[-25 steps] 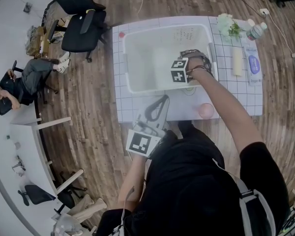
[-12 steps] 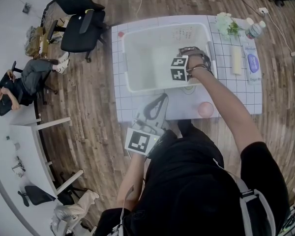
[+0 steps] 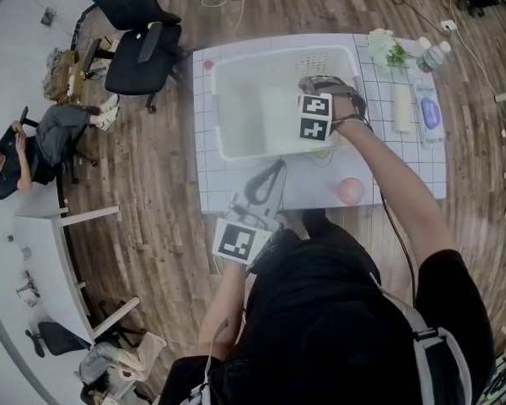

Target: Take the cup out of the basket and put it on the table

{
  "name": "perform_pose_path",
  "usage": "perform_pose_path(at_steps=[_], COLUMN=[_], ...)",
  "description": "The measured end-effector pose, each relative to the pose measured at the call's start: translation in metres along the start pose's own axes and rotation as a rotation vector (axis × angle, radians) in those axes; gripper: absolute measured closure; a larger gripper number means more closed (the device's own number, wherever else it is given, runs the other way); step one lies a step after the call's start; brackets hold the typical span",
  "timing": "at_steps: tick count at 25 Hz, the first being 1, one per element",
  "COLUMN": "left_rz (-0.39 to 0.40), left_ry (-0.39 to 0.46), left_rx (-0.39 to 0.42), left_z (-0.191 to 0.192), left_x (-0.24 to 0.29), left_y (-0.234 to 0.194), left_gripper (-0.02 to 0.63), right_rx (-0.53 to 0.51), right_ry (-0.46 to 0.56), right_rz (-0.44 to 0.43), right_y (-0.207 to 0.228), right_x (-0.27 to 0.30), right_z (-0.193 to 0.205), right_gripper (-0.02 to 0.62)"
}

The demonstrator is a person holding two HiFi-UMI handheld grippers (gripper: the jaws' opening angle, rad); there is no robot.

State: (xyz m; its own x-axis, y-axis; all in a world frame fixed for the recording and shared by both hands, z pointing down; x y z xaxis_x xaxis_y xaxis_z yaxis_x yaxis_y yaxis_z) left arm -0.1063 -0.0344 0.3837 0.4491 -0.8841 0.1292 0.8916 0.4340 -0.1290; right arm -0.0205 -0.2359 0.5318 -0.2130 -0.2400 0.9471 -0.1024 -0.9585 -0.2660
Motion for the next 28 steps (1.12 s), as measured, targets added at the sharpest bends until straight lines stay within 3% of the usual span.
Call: perform_pose_path(at_steps=[10,21,28], left_rz=[0.009,0.015,0.029], left_ry=[0.022,0.027,0.032], left_rx=[0.019,0.036,0.049], left_z=[-0.007,-0.012,-0.015], left_x=[-0.007,-0.02,-0.028], left_y=[-0.003,-0.009,-0.009], left_gripper=[0.597,0.596,0.596], right_rx=[0.146,0.462,0.542], right_ry=[0.239,0.649,0.936], right_rz=[0.127,0.169,0.205], right_y=[0.021,0.02,-0.004], right_x=[-0.064,-0.148,-0.202], right_z=[-0.012,-0.013,-0.013], right_gripper=[0.347,0.347,0.347])
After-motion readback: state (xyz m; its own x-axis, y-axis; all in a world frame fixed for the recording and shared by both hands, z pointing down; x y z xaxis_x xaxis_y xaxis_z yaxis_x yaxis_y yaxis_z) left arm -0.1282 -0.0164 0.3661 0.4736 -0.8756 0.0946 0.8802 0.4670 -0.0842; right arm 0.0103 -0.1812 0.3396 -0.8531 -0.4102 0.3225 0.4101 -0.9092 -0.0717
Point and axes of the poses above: the fingertips, and each gripper's own axes: x forward along the fingers, y to its right, z out of its underside, the point moved 7 cm from there along -x, backward along the fingers, and after that the axes turned 9 degrees about -z, right-handed, at the moved point
